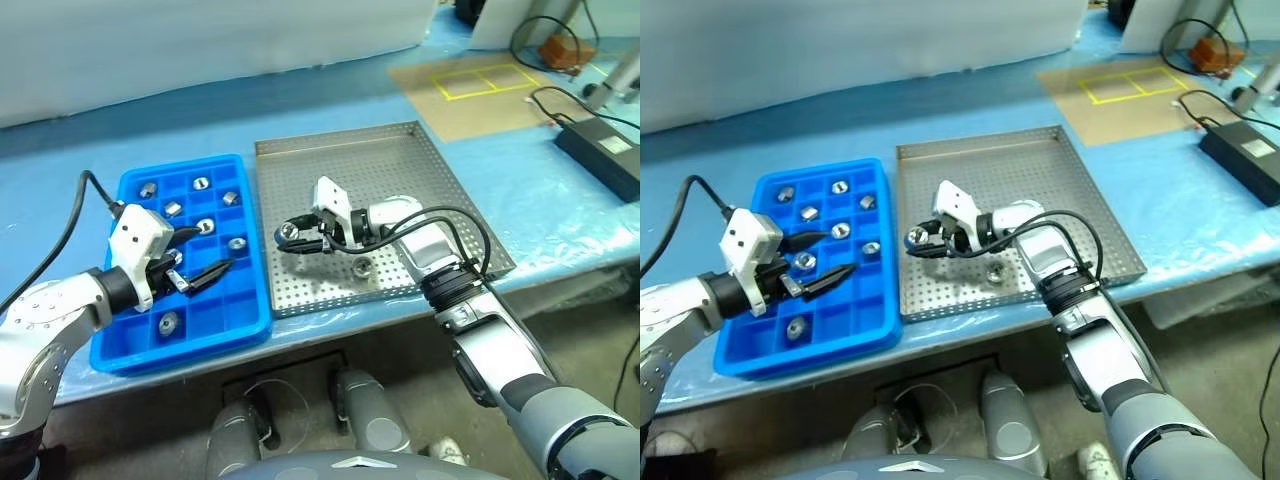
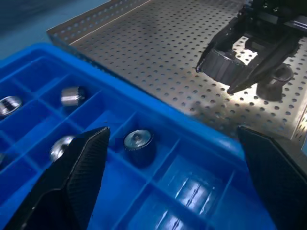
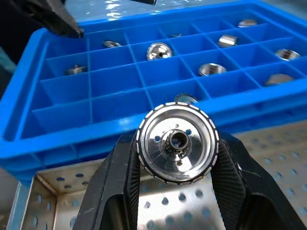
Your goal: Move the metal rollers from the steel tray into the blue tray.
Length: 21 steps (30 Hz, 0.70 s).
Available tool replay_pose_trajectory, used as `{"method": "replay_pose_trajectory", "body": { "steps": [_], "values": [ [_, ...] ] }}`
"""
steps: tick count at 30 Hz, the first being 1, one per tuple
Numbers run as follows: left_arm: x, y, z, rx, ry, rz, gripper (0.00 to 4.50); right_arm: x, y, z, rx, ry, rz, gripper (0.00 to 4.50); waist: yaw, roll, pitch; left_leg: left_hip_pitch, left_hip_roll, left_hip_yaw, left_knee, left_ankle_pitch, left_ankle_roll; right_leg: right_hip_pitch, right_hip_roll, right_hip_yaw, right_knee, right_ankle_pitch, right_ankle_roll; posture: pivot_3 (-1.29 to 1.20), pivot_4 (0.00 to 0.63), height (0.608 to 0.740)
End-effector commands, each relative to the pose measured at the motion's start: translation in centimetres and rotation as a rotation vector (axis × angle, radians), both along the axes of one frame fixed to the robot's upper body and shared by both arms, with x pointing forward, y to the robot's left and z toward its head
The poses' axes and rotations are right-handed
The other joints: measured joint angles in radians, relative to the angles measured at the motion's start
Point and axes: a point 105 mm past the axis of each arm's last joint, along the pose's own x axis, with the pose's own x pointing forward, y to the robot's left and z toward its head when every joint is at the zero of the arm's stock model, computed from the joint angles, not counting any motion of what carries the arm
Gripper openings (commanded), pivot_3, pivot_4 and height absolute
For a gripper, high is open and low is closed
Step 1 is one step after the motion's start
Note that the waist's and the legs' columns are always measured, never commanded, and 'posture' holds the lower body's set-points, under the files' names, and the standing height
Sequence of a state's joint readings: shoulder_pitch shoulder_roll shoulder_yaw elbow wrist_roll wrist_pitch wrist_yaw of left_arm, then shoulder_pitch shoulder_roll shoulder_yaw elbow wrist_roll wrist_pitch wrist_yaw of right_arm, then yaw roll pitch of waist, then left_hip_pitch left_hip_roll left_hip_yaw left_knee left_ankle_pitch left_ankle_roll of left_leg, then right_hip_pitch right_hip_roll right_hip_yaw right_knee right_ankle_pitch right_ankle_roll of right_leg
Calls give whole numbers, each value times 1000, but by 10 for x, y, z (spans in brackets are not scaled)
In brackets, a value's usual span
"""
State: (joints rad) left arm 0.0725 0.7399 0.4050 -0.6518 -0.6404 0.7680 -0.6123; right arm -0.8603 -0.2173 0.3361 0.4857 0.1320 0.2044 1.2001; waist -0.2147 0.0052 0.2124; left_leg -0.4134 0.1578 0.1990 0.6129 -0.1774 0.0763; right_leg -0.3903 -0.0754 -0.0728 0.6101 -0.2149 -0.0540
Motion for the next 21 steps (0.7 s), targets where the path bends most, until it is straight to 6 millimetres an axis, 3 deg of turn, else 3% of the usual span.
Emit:
{"method": "replay_pose_trajectory", "body": {
  "steps": [1, 10, 13, 21],
  "values": [
    [-13, 3, 13, 5, -56, 49, 4500, -4, 15, 17, 28, -54, 84, 1629, 32, 0, 0, 0, 0, 0, 0, 0, 0, 0, 0, 0, 0, 0, 0, -273, 150, 740],
    [-30, 0, 11, -17, -44, 97, 4500, -13, 16, 7, -16, -30, 178, 1629, 177, 0, 0, 6, 0, 5, 0, 2, -4, -3, 0, 8, 10, -1, -1, -198, 150, 740],
    [-31, -1, 10, -21, -40, 101, 4500, -17, 14, 4, -31, -19, 202, 1629, 200, 0, 0, 10, -1, 6, -1, 3, -6, -2, 0, 10, 13, -1, 0, -194, 150, 740],
    [-29, -3, 10, -26, -34, 95, 4500, -35, -18, -5, -112, 58, 298, 1629, 208, -1, 0, 11, -2, 6, -2, 4, -8, -3, 1, 13, 14, -4, 5, -217, 150, 740]
  ]
}}
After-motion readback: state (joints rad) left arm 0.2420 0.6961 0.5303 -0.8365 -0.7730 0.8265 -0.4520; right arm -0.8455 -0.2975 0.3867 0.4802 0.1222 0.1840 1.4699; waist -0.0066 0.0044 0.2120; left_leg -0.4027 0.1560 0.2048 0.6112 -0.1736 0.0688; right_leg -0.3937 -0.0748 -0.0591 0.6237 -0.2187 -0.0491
